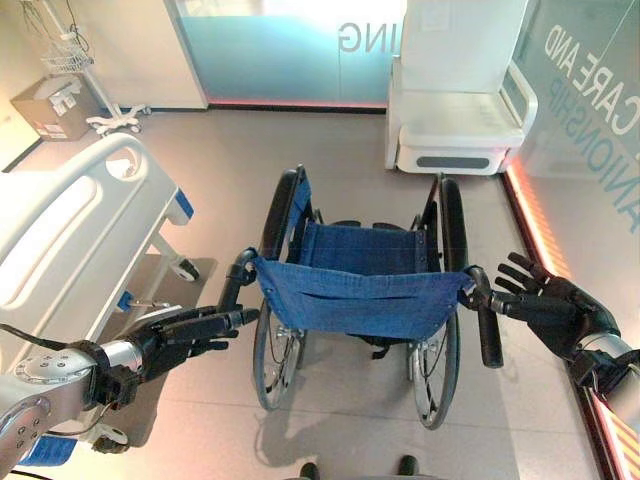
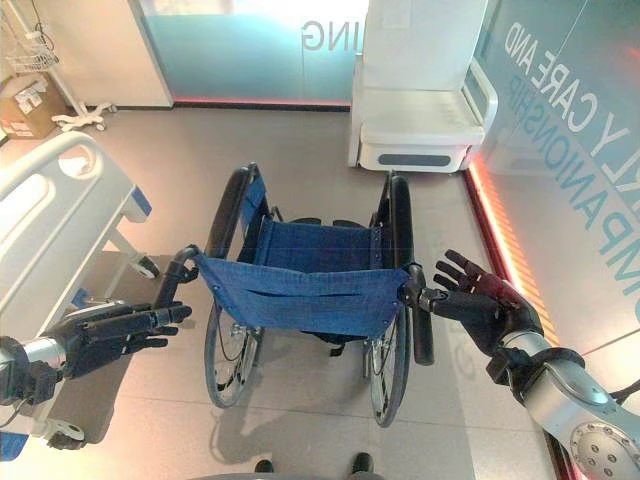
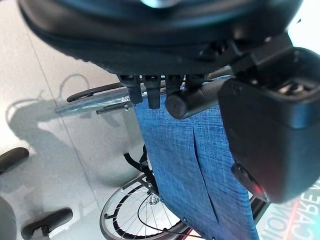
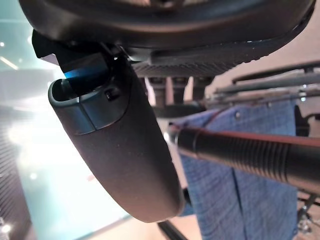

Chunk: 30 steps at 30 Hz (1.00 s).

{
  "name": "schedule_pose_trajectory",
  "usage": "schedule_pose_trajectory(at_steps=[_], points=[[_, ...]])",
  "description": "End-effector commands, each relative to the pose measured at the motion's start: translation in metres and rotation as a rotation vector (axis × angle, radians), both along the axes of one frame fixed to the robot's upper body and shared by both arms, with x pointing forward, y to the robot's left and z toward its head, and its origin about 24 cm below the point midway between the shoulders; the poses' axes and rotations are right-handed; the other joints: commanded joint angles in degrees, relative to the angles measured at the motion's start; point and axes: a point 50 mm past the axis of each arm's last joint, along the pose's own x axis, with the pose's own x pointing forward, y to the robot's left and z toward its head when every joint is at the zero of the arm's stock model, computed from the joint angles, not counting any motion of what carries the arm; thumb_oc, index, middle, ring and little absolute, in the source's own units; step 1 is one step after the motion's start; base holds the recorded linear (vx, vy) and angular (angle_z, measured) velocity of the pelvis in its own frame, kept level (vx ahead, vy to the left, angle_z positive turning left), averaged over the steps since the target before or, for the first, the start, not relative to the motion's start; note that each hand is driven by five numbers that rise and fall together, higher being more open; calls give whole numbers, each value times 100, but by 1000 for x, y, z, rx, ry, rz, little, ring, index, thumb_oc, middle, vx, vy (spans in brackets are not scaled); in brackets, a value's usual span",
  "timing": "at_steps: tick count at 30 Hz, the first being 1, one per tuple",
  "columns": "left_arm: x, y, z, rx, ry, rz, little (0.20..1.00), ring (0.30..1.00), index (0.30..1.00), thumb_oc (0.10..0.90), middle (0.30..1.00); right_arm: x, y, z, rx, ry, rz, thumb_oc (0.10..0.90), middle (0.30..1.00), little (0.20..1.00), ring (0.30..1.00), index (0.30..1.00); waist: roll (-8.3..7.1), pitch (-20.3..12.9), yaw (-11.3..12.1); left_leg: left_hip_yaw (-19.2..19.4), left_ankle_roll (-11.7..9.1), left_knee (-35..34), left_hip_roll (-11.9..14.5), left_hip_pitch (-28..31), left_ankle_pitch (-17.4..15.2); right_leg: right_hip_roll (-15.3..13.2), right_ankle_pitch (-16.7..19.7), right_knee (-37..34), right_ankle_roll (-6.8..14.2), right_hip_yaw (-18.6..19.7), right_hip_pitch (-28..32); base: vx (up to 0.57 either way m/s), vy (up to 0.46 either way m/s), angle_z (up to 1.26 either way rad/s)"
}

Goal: Push the wheelchair next to the bed

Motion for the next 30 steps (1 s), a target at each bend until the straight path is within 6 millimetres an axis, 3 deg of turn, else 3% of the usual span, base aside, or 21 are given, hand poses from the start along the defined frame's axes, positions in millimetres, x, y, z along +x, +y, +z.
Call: schedule_pose_trajectory(at_steps=[1, 18, 25, 26, 27, 28, 30], points=[[30, -13, 40, -90, -238, -21, 900, 900, 900, 800, 900, 25, 7, 50, -39, -236, 32, 800, 900, 900, 900, 900, 84, -71, -283, 359, -108, 19, 5, -87, -20, -149, -140, 8, 236, 32, 245, 0, 0, 0], [61, -30, 51, -380, -436, 118, 900, 900, 900, 800, 900, 37, 14, 32, -28, -201, 24, 800, 900, 900, 900, 900, 55, -39, -368, 409, -101, 19, 13, -108, -2, -131, -160, 8, 189, 134, 221, 7, 0, -2], [67, -37, 57, -398, -515, 87, 900, 900, 900, 800, 900, 39, 18, 26, -22, -190, 19, 800, 900, 900, 900, 900, 37, -2, -397, 452, -100, 19, 28, -102, 20, -113, -155, 8, 167, 175, 214, 15, -7, -2], [67, -38, 58, -408, -516, 71, 578, 578, 578, 585, 578, 39, 18, 25, -21, -189, 18, 800, 900, 900, 900, 900, 39, 2, -404, 453, -97, 19, 25, -101, 18, -110, -156, 8, 163, 187, 212, 0, 0, 0], [67, -39, 58, -412, -516, 66, 495, 495, 495, 530, 495, 39, 18, 25, -21, -189, 17, 800, 900, 900, 900, 900, 39, 3, -404, 454, -96, 19, 24, -100, 17, -109, -156, 8, 162, 190, 211, 0, 0, 0], [66, -40, 58, -426, -515, 46, 300, 300, 300, 400, 300, 39, 18, 24, -20, -188, 16, 800, 900, 900, 900, 900, 40, 5, -405, 451, -95, 19, 23, -102, 16, -108, -155, 8, 158, 199, 206, 0, 0, 0], [65, -43, 58, -425, -521, 11, 300, 300, 300, 400, 300, 39, 18, 24, -19, -185, 15, 800, 900, 900, 900, 900, 42, 11, -409, 455, -92, 19, 21, -101, 14, -104, -154, 11, 156, 210, 201, 0, 0, 0]])
